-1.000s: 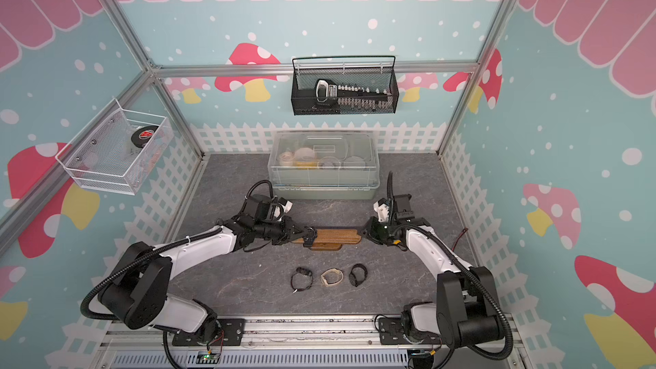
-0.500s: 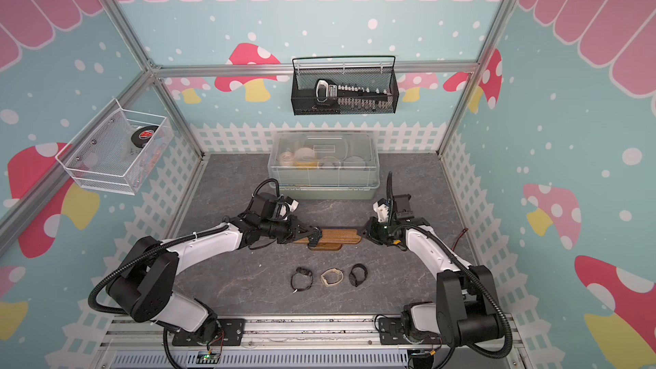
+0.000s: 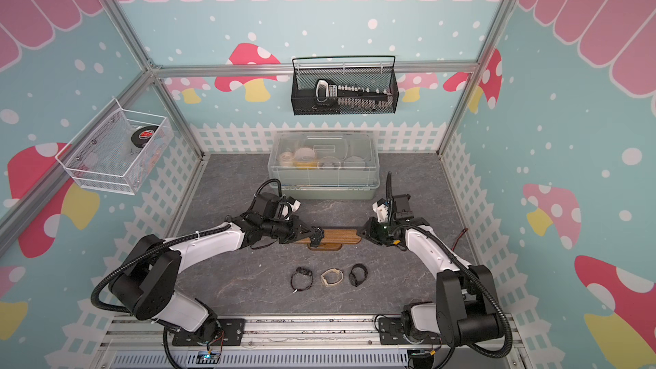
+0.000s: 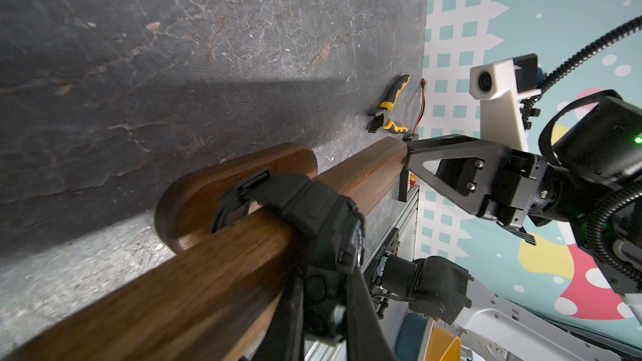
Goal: Place watch on stand
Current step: Place the watch on the stand.
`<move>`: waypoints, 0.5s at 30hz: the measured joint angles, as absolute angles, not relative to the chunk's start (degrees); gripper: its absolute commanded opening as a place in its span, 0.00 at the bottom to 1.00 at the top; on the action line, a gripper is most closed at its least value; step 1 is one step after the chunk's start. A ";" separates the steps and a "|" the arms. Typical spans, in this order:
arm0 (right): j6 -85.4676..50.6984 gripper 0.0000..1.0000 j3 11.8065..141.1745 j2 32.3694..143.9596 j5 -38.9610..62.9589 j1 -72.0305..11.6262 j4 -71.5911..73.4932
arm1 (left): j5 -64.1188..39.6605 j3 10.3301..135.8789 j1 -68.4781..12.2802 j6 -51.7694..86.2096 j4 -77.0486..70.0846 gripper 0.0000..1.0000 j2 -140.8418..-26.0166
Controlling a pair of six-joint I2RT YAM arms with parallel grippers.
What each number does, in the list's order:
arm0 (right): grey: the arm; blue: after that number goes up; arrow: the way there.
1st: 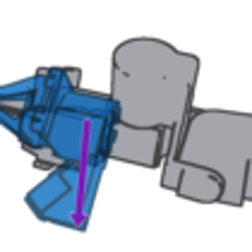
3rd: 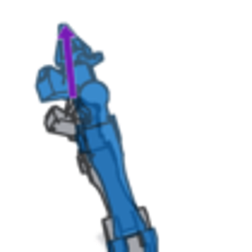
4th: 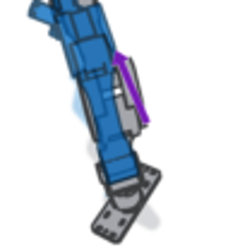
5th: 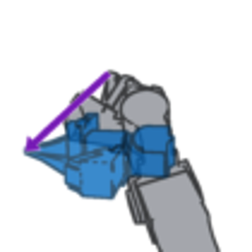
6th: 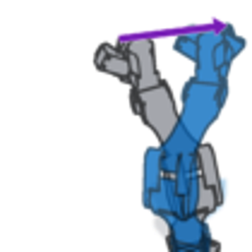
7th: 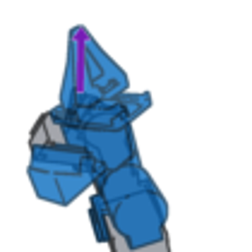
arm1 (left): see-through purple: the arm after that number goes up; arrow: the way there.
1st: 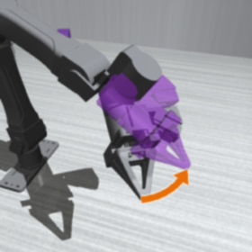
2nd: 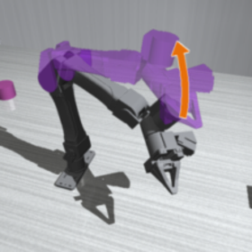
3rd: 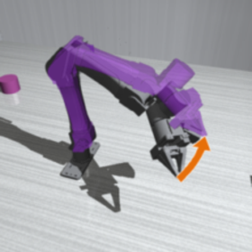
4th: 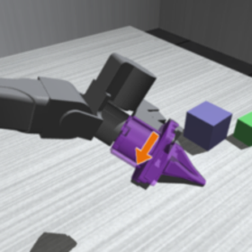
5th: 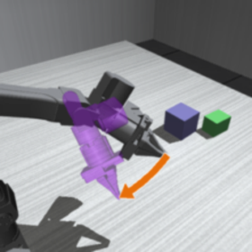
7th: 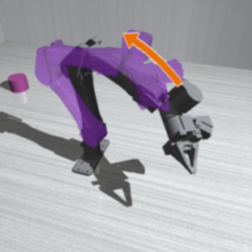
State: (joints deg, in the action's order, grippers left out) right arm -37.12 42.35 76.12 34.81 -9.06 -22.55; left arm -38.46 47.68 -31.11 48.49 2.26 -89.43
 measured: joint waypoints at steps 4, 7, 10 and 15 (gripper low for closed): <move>-37.12 0.25 42.35 76.12 34.83 -9.06 -22.55 | -38.20 47.68 -31.31 49.01 2.11 0.29 -89.43; -37.12 0.25 42.35 76.12 34.83 -9.06 -22.55 | -38.00 47.68 -31.44 49.30 2.11 0.36 -89.43; -37.12 0.25 42.35 76.12 34.83 -9.06 -22.55 | -38.04 47.75 -31.66 49.32 1.89 0.37 -89.43; -37.12 0.25 42.35 76.12 34.83 -9.06 -22.55 | -38.11 47.81 -31.79 49.32 1.69 0.43 -89.41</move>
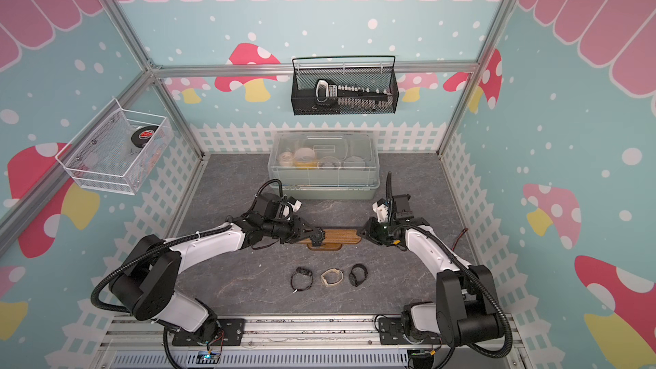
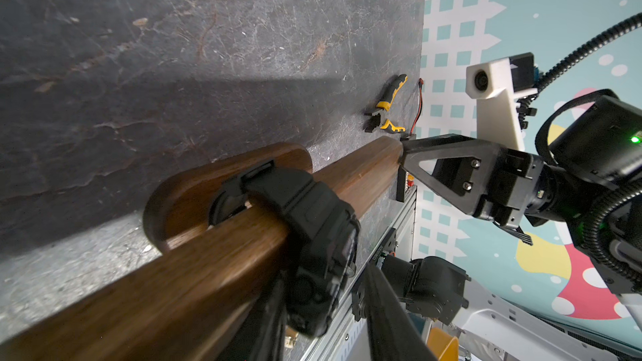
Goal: Place watch on stand
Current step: Place the watch on the stand.
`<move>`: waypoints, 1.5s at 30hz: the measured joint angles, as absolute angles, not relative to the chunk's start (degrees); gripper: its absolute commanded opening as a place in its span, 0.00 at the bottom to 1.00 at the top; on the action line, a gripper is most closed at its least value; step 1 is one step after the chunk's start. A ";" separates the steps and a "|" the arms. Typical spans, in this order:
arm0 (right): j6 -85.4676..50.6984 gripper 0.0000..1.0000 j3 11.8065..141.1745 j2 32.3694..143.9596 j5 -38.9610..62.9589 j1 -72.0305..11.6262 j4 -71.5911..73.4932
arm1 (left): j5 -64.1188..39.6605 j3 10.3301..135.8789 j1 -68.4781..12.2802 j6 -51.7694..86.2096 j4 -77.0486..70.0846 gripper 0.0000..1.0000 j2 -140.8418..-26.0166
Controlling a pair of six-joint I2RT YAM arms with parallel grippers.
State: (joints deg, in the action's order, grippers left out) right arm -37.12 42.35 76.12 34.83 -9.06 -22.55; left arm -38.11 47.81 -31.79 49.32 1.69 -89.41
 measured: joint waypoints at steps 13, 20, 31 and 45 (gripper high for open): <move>-37.12 0.25 42.35 76.12 34.83 -9.06 -22.55 | -36.95 48.07 -32.12 49.06 2.94 0.68 -87.13; -37.12 0.25 42.15 76.07 34.81 -9.06 -22.52 | -34.06 48.05 -32.12 48.25 6.74 0.70 -84.36; -37.17 0.25 41.08 72.55 34.39 -9.06 -22.83 | -30.92 47.88 -32.12 44.84 12.91 0.56 -77.17; -37.54 0.26 39.31 66.48 33.28 -9.08 -26.39 | -26.55 42.85 -34.46 43.88 19.20 0.62 -68.86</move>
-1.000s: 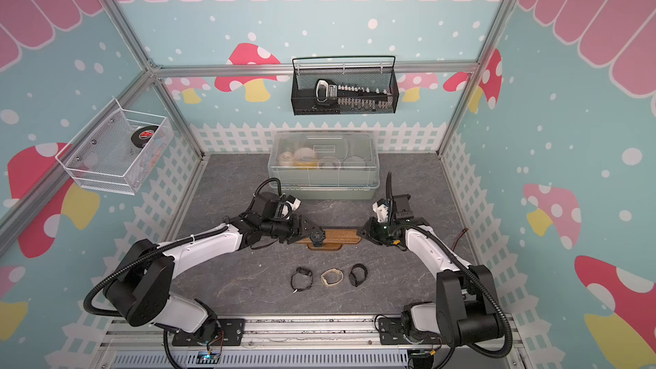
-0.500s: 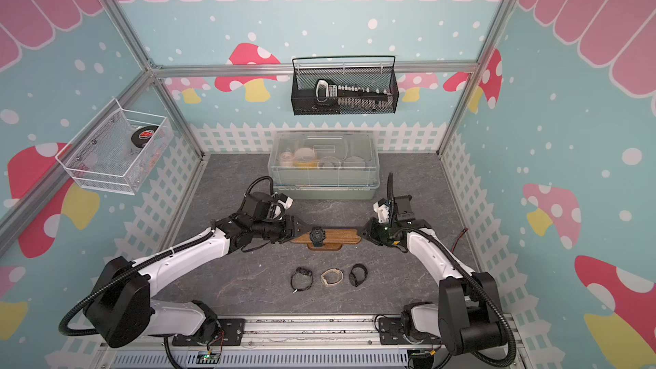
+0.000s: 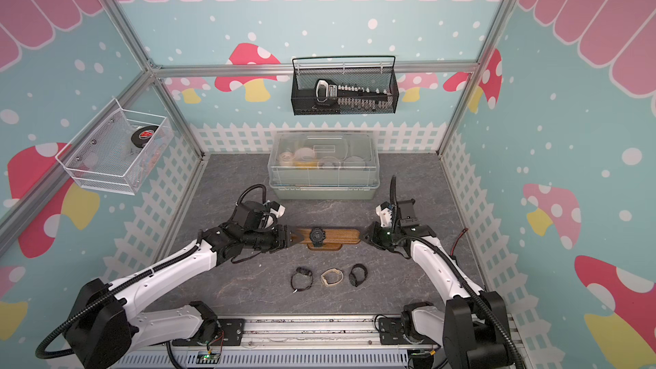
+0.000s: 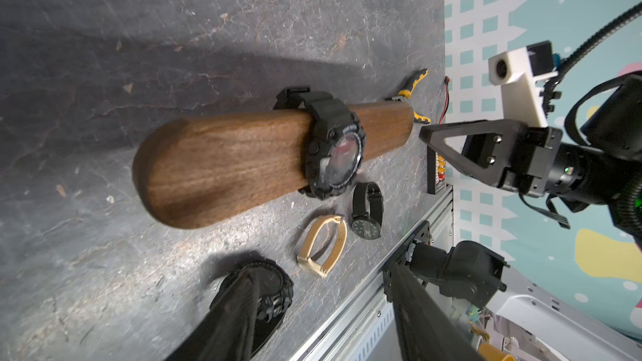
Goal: Place watch on stand
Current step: Place the watch on the stand, then pick up the watch at the center of the board.
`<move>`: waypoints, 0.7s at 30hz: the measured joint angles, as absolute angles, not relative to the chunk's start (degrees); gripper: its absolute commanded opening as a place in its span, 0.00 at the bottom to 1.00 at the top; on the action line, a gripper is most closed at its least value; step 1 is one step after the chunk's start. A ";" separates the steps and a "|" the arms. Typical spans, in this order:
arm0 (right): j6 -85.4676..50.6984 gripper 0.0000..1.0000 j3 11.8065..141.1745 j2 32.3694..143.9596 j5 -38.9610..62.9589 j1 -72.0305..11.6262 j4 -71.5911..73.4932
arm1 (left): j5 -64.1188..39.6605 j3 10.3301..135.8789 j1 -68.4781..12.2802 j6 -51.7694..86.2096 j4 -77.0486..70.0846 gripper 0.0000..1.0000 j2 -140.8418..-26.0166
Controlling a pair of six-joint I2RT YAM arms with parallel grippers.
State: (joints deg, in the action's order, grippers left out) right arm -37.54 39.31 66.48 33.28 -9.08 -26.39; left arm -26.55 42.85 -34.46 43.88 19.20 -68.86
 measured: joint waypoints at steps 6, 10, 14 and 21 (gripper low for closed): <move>-37.58 0.26 38.85 60.77 29.98 -11.35 -30.46 | -25.21 40.64 -36.45 43.94 20.05 0.59 -67.79; -38.02 0.26 38.85 56.58 26.59 -15.62 -33.32 | -24.88 39.16 -37.32 44.36 20.60 0.57 -67.81; -38.74 0.25 38.85 54.59 21.80 -23.18 -34.63 | -24.01 38.48 -39.48 45.12 20.88 0.56 -67.81; -39.20 0.25 38.85 57.12 15.79 -29.50 -33.41 | -20.91 37.26 -44.73 48.95 20.84 0.54 -68.07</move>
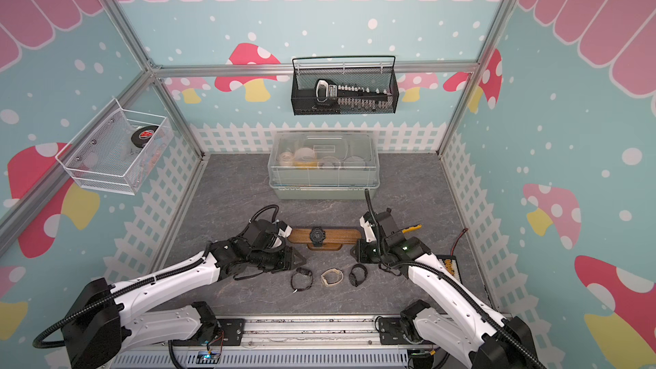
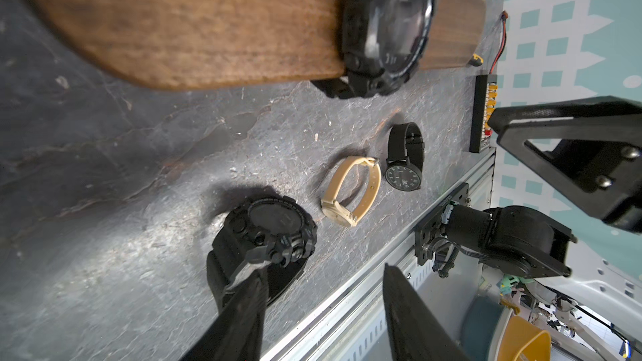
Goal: Place watch on stand
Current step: Pick up the watch at the center of the board.
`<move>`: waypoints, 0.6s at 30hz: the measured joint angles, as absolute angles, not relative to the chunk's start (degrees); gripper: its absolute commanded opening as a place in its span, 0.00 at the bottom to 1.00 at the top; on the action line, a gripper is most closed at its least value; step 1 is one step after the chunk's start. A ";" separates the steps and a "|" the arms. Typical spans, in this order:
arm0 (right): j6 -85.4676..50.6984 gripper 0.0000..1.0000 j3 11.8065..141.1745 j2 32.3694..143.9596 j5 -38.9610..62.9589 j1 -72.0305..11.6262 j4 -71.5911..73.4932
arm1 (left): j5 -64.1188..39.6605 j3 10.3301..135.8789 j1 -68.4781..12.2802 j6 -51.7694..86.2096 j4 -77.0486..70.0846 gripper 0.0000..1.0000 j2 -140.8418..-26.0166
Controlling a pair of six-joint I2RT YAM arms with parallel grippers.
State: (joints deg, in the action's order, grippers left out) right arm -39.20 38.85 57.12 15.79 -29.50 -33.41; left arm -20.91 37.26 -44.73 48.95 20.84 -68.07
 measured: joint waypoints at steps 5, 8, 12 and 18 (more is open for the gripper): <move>-38.59 0.25 38.87 59.88 13.30 -30.65 -32.38 | -18.09 36.51 -48.14 52.27 20.97 0.55 -69.04; -38.30 0.24 38.87 60.49 12.21 -31.20 -31.07 | -16.01 36.36 -49.98 54.08 20.95 0.56 -69.49; -38.22 0.24 38.87 60.51 10.83 -32.40 -29.06 | -13.74 36.16 -51.22 57.43 20.82 0.59 -70.72; -38.13 0.24 38.87 59.44 8.54 -33.74 -28.16 | -11.97 36.14 -51.46 61.12 20.49 0.61 -72.31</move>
